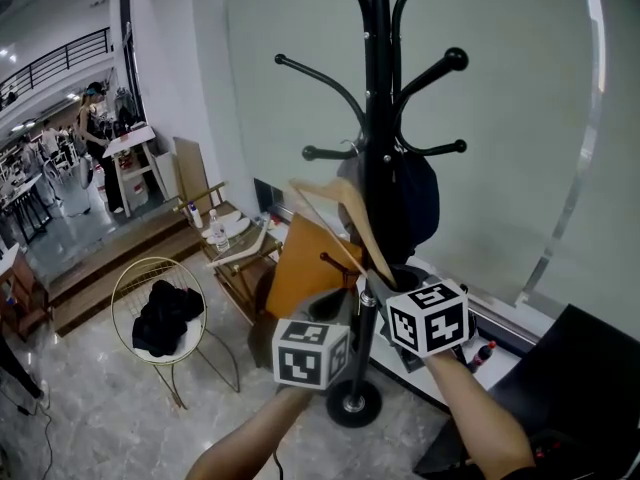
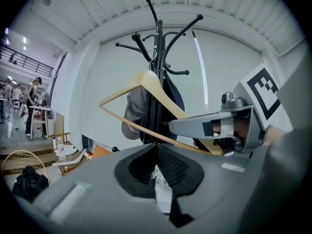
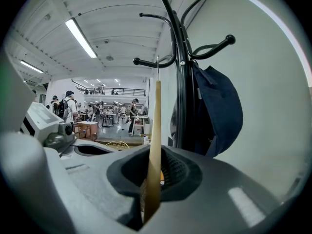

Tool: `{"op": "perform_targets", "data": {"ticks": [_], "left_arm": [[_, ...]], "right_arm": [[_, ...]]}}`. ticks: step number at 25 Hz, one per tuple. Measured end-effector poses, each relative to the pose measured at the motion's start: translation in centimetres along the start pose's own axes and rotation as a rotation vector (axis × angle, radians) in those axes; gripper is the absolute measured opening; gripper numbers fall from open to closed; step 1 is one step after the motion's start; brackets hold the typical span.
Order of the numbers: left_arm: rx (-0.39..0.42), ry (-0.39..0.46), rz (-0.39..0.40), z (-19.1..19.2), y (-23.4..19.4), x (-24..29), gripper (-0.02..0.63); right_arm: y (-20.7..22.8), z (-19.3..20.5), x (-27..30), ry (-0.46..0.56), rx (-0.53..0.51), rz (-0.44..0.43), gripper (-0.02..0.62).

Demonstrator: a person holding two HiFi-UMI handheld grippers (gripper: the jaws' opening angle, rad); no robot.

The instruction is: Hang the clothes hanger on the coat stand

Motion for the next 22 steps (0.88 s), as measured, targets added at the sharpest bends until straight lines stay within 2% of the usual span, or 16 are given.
{"op": "perform_targets", "data": {"ticks": [22], "left_arm": [[0.01, -0.005, 0.016, 0.1, -1.2, 0.0, 0.005]], "right_arm": [[-0.1, 1.4, 0.9, -0.017, 0.015, 0.031, 0.043]]}}
Point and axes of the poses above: the fingertips, and each gripper's own axes: x forward along the fingers, y to its right, z out of its underside, the point moved 3 cm from there along -x, backward along the fingers, and after that the axes turned 6 degrees about y, right-handed, at the moved point
